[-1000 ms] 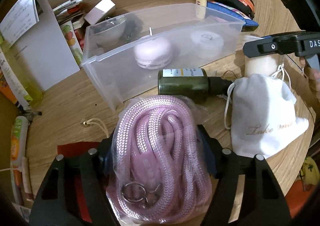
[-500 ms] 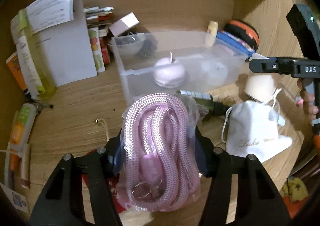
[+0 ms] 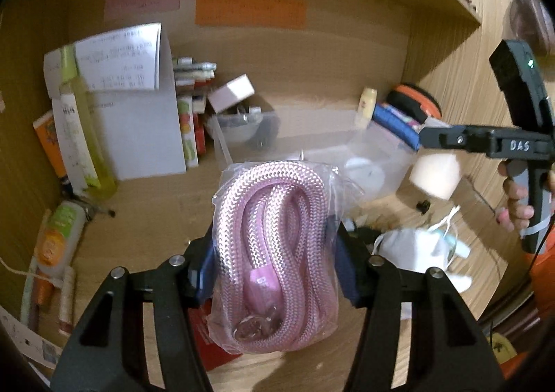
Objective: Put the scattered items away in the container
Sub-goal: 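Carry the rope bag and tan tub into the clear box and release both, then withdraw both tools from the box back over the table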
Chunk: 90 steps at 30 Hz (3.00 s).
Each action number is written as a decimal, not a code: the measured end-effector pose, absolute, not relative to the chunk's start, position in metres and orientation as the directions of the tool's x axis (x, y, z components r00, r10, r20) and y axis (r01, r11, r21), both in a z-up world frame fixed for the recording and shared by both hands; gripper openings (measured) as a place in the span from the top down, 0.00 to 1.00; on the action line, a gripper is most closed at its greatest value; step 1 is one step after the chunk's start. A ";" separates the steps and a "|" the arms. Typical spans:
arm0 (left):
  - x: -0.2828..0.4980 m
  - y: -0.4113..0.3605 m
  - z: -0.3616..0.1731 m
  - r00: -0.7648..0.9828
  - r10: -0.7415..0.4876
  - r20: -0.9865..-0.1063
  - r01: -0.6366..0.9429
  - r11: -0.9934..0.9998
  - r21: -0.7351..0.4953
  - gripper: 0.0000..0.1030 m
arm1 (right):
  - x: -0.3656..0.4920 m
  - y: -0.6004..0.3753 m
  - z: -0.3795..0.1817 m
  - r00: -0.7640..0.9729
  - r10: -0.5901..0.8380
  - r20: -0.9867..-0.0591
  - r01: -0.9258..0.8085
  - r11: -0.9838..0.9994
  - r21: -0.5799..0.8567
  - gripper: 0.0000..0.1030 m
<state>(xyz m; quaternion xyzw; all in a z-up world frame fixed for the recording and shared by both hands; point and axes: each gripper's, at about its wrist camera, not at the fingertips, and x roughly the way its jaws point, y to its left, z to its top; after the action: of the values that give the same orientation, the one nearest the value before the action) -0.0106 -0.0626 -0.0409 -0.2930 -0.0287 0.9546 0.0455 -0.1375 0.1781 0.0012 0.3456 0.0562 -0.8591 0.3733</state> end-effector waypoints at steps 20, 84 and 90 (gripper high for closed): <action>-0.089 -0.073 0.004 -0.851 0.151 -0.504 -0.098 -0.987 -0.131 0.45 | -0.187 0.169 0.016 -0.509 -0.616 -0.601 0.660 -0.728 0.187 0.34; -0.119 -0.067 0.006 -0.847 0.050 -0.530 -0.061 -0.998 0.003 0.06 | -0.158 0.144 -0.002 -0.578 -0.563 -0.590 0.707 -0.707 -0.017 0.19; -0.093 -0.076 -0.001 -0.833 0.019 -0.553 -0.025 -1.000 0.003 0.06 | -0.141 0.171 -0.006 -0.605 -0.535 -0.591 0.660 -0.751 0.005 0.19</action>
<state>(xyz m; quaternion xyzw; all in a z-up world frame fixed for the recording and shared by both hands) -0.0931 -0.0760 -0.0015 -0.2886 0.0052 0.9574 0.0115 -0.1413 0.1707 -0.0062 0.2915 0.1073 -0.8892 0.3358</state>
